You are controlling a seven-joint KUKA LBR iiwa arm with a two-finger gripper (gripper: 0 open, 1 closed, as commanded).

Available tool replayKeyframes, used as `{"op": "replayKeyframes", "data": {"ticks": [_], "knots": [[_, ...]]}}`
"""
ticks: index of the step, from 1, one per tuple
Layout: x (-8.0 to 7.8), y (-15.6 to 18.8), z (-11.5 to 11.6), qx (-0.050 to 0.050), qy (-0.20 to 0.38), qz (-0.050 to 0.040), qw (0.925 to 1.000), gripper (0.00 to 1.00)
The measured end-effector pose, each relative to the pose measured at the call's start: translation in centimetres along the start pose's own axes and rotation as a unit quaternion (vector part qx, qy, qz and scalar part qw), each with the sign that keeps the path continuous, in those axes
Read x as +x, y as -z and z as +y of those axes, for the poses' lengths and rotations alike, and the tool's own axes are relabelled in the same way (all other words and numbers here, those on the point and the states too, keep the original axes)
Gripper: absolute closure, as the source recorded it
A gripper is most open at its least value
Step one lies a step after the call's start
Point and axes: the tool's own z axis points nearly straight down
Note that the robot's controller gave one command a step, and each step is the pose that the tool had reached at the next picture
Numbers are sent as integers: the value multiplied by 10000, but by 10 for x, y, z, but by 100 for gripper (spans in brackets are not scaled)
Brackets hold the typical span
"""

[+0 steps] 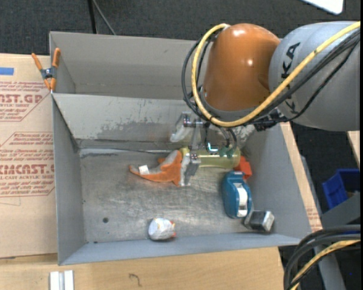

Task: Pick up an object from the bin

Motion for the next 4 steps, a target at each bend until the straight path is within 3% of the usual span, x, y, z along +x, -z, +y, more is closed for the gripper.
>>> {"op": "replayKeyframes", "data": {"ticks": [1,2,4], "knots": [[-2,4,-1,-4,-9,-41,10000,100],[-2,4,-1,-4,-9,-41,10000,0],[-2,4,-1,-5,2,-45,10000,0]]}}
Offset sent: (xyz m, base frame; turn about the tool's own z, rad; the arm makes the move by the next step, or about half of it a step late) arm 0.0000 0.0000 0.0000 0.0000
